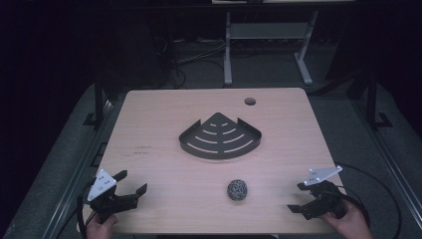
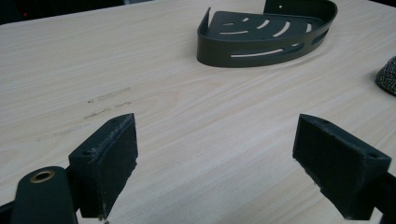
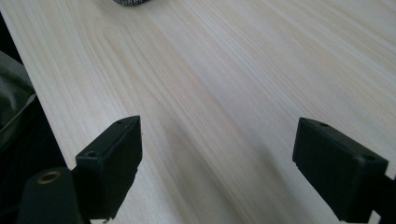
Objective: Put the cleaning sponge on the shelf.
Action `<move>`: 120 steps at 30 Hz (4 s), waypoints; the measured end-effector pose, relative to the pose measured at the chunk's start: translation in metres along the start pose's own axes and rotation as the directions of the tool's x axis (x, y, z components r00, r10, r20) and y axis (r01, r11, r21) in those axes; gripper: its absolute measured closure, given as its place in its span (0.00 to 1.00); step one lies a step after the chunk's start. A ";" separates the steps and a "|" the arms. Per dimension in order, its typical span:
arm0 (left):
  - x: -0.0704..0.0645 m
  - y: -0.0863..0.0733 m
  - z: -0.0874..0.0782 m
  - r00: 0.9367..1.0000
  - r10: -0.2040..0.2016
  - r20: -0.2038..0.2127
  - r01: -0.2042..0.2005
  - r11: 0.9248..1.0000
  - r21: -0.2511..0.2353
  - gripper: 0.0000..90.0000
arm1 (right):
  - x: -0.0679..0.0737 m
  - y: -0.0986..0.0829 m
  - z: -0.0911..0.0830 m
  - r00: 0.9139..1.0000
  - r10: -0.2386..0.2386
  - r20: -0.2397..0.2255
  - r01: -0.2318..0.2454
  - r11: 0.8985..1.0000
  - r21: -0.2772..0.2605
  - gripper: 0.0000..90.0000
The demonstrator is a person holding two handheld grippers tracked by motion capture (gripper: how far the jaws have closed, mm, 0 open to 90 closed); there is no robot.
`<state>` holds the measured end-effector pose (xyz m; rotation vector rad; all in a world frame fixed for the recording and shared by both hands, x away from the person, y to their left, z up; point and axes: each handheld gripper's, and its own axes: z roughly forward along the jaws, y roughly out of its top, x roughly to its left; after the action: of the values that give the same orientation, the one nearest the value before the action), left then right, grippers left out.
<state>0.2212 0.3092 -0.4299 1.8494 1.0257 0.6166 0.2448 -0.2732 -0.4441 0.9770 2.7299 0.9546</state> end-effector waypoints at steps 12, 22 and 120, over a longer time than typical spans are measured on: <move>-0.002 0.001 -0.001 1.000 0.005 0.009 -0.005 1.000 -0.007 0.15 | 0.009 0.012 0.002 0.999 -0.032 -0.014 0.032 0.999 0.015 0.17; -0.003 0.003 -0.003 1.000 0.016 0.006 -0.016 1.000 -0.017 0.15 | 0.019 0.030 0.009 0.996 -0.080 -0.035 0.080 0.997 0.009 0.17; -0.004 0.005 -0.002 1.000 0.013 0.005 -0.013 1.000 -0.020 0.15 | 0.058 0.133 0.102 0.945 -0.289 -0.156 0.313 0.935 0.165 0.21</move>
<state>0.2199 0.3053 -0.4245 1.8407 1.0019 0.6271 0.3000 -0.1041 -0.4408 0.5039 3.0031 0.7413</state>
